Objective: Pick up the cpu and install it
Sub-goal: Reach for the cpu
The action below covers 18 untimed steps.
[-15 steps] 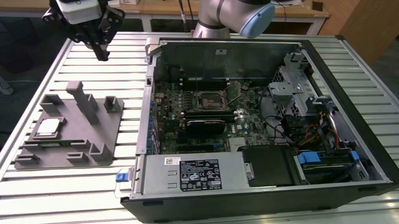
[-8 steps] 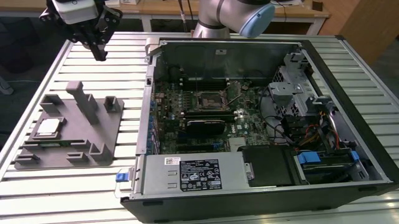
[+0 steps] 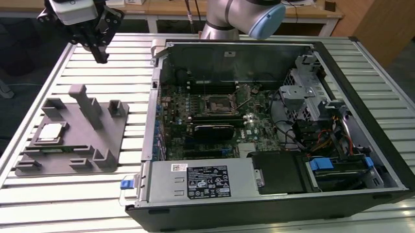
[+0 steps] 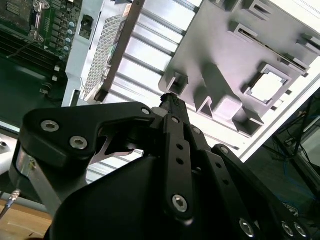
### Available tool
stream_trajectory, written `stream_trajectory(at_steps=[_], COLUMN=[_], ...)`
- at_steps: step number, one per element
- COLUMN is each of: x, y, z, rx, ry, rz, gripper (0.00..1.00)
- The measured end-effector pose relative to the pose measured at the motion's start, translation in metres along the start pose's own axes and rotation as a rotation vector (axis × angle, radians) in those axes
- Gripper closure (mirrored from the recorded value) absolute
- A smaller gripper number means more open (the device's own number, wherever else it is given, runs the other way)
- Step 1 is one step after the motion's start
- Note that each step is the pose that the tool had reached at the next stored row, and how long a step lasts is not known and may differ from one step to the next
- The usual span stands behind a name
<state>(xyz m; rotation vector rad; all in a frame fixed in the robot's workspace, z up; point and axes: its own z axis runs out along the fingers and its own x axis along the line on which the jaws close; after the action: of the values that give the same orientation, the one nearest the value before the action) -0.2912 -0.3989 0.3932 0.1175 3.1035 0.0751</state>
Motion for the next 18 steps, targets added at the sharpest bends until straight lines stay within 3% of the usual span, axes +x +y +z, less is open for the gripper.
stream_trajectory(at_steps=[18], x=[0.0124], y=[-0.0009], z=[-0.0004], rx=[-0.0001], ry=[-0.0001], rz=[0.000], gripper=[0.89])
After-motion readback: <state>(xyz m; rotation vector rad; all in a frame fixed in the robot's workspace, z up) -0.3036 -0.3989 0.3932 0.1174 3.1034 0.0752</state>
